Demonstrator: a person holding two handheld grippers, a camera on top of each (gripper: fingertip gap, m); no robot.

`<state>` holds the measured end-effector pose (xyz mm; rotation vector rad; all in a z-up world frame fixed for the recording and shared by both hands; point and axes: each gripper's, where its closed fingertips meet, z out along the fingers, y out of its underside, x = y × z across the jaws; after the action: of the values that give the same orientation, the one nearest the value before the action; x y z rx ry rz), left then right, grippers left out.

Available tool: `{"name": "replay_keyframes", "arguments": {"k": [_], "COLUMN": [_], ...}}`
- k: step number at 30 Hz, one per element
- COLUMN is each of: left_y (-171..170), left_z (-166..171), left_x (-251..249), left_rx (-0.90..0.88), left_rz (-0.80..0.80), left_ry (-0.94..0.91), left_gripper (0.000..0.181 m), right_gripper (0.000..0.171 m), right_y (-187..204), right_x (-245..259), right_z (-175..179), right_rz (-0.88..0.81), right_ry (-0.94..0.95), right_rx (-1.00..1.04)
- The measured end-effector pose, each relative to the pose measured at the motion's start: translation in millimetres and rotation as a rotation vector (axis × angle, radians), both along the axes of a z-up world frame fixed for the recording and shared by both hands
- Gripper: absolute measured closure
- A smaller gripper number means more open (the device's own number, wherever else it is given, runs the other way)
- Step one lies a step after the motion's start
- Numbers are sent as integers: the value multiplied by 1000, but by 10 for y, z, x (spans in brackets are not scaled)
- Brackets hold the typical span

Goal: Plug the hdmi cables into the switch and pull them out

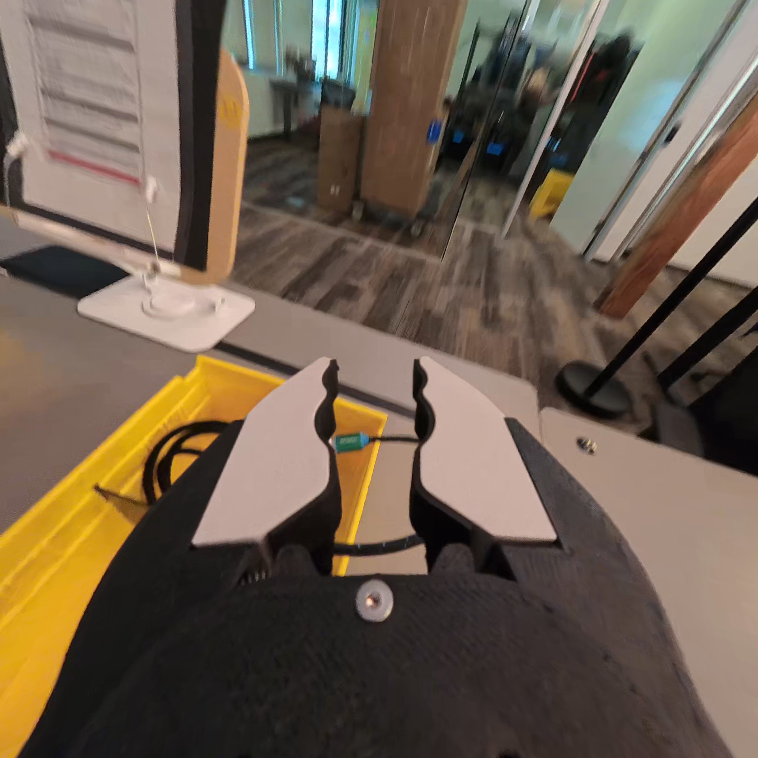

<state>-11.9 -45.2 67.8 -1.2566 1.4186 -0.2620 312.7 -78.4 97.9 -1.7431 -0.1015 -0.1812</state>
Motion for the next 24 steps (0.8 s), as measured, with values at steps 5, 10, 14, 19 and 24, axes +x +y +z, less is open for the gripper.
{"name": "replay_keyframes", "arguments": {"k": [5, 10, 14, 19, 24], "left_y": [93, 288, 420, 619, 702], "left_z": [495, 652, 304, -168, -918], "left_x": [-858, -1767, -2616, -3245, -3303], "left_rx": [9, 43, -76, -233, -546], "left_rz": [136, 401, 680, 838, 755], "left_ry": [-181, -183, -22, 98, 278], "left_gripper": [157, 158, 158, 157, 162], "right_gripper": [136, 127, 125, 124, 121], "right_y": [-266, -393, -285, -42, 196], "right_x": [-359, -925, -1207, -1450, -1672], "right_z": [765, 1071, 1040, 867, 607], "right_rz": [24, 220, 300, 315, 331], "right_ry": [-83, -64, -79, -142, -226], "right_rx": [362, 543, 514, 434, 314]}}
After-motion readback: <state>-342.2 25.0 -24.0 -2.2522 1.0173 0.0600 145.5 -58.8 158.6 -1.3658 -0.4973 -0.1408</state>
